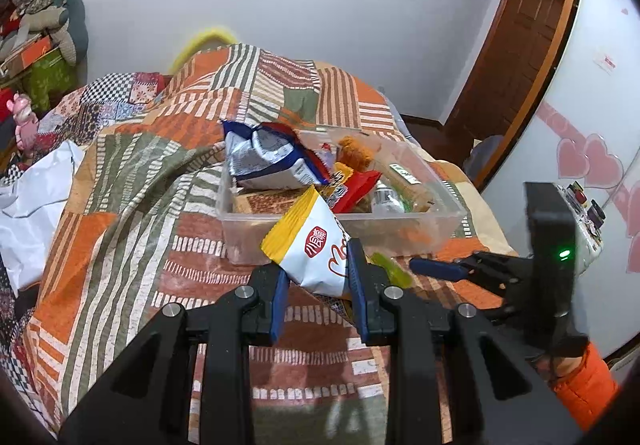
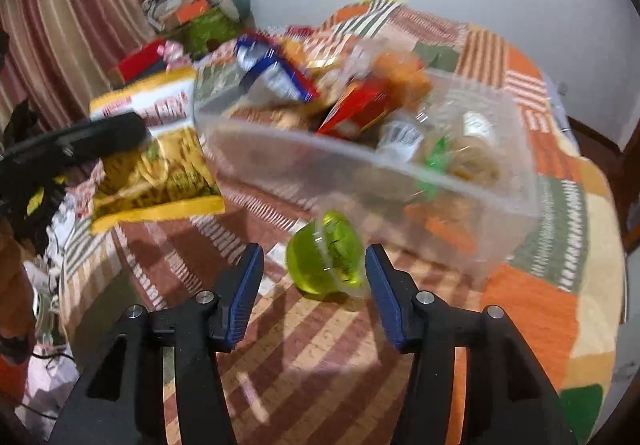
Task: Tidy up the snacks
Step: 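Lower the chip bag and jelly cup into the clear box and release both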
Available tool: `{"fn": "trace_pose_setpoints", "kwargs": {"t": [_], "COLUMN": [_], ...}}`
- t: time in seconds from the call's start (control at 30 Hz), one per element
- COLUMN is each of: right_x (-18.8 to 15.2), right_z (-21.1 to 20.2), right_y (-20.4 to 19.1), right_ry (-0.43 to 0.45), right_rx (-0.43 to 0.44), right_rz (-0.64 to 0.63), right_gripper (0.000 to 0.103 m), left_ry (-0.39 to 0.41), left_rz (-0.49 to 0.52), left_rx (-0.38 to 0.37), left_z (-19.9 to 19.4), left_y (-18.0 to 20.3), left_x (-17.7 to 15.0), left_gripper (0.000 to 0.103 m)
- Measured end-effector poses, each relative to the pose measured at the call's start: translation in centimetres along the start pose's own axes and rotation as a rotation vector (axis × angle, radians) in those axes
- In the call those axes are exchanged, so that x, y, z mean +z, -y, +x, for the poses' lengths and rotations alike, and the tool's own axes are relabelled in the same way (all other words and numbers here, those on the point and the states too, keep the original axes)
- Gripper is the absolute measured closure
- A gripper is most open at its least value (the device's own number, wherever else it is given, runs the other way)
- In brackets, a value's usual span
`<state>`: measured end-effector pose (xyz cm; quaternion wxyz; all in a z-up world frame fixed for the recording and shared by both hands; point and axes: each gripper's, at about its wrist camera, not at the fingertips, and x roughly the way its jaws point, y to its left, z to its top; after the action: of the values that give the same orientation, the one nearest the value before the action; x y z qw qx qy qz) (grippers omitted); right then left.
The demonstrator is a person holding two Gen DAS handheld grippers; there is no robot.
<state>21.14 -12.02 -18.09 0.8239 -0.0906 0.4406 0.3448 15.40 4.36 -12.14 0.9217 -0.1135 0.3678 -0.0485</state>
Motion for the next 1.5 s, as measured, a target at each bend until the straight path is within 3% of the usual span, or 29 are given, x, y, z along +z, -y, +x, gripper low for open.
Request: {"fn": "trace_pose_setpoints", "kwargs": {"t": [0.1,0.17,0.47,0.93,1.1,1.5], "right_x": [-0.1,-0.1,-0.3,2.1,3.7,4.9], "right_z": [1.6,2.2,1.1,-4.9,-5.2,-1.8], "right_y": [-0.5,-0.4,0.9,2.9,3.8,5.0], "right_ry": [-0.027,-0.037,-0.002,0.206,0.261,0.222], "right_rx": [-0.039,-0.057,-0.021,-0.007,-0.049,-0.137], "right_rz": [-0.038,-0.050,0.002,0.090,0.107,0.142], "right_gripper": [0.052,0.061,0.063,0.063,0.063,0.060], "left_ry": [-0.002,-0.004,0.024,0.085,0.082,0.043], "left_rz": [-0.019,-0.032,-0.040,-0.017,-0.024,0.038], "left_rx": [0.004,-0.002,-0.009,-0.029,-0.035,0.003], "left_z": [0.0,0.0,0.2,2.1,4.1,9.1], "left_y": [-0.7,-1.0,-0.6,1.2,1.5,2.4], "left_x": [-0.1,-0.1,0.9,4.8,6.0,6.2], "left_gripper": [0.076,0.076,0.076,0.076,0.076,0.072]}}
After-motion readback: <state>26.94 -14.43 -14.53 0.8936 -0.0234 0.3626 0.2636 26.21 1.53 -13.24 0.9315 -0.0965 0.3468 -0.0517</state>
